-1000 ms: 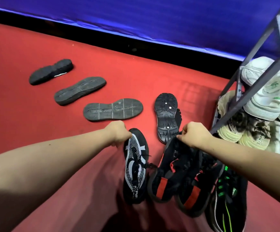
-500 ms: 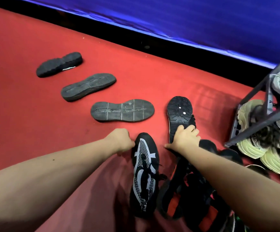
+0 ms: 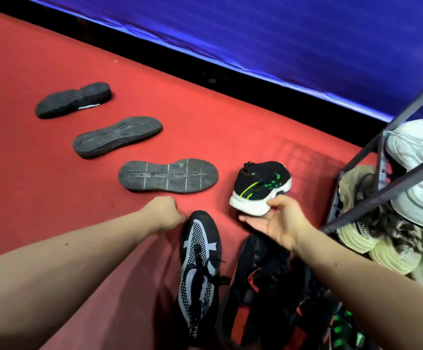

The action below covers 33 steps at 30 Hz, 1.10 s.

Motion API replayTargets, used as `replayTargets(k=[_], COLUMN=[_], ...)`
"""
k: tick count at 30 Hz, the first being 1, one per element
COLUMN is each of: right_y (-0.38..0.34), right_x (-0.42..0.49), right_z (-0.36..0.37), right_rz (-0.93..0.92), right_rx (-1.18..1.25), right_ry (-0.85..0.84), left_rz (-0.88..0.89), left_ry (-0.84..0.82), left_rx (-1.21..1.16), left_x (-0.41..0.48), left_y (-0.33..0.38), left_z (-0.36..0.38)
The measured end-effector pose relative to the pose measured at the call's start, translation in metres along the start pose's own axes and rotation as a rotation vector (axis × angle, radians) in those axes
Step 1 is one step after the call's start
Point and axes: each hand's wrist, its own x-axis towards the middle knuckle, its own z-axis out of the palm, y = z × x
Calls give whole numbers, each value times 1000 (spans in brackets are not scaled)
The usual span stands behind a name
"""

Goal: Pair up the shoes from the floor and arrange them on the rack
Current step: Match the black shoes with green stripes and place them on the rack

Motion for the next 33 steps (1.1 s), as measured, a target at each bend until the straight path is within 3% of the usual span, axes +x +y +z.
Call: replayTargets(k=[4, 5, 13, 20, 23, 26, 33], right_y=[10, 5, -23, -35, -29, -19, -11], right_x=[0, -2, 3, -11, -30, -55, -106], right_z=[-19, -24, -42, -58, -77, -113, -168], right_rz=[-6, -28, -114, -125, -67, 16, 138], right_rx=[-793, -870, -853, -1099, -1172, -1210, -1408], right_ry=[343, 385, 433, 233, 148, 168, 276], left_rz=[-17, -17, -1, 115, 202, 250, 151], left_ry=[-26, -24, -15, 154, 218, 247, 351], left_rx=[20, 20, 20, 63, 72, 41, -15], left_x=[1, 2, 7, 10, 14, 23, 48], left_y=[2, 3, 8, 28, 44, 62, 90], left_z=[5, 5, 11, 12, 24, 45, 68])
